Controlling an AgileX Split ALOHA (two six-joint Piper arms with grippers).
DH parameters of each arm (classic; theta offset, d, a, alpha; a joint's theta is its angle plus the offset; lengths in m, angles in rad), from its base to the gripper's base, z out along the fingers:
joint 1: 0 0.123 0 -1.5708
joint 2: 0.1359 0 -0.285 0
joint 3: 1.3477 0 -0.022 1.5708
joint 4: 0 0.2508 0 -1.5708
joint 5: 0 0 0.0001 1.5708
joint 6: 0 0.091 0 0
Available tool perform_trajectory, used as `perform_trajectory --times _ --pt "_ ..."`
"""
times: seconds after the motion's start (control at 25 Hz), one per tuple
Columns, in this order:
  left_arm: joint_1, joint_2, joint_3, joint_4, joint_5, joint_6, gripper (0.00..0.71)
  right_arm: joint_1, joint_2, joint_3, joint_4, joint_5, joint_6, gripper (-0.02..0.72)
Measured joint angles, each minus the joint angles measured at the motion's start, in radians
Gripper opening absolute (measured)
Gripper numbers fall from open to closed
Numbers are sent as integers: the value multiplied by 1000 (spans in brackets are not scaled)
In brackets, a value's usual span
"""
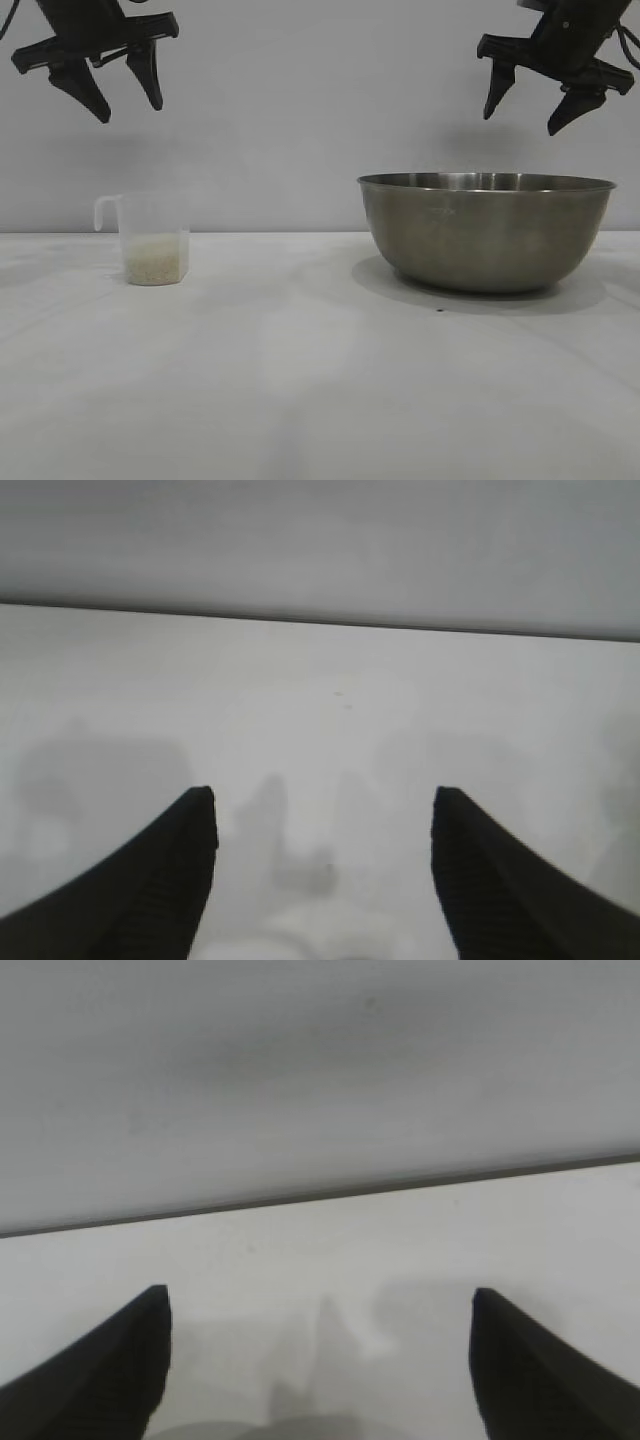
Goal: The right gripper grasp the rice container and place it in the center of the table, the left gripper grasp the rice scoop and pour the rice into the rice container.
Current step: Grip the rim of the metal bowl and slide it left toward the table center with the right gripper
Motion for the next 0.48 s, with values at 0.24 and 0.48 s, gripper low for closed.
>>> perform_trajectory --times 0.24,0.48 --pt "0 0 0 0 0 0 418 0 0 0 0 0 0 524" --pt "0 0 0 0 0 0 418 0 8 0 20 -14 0 524"
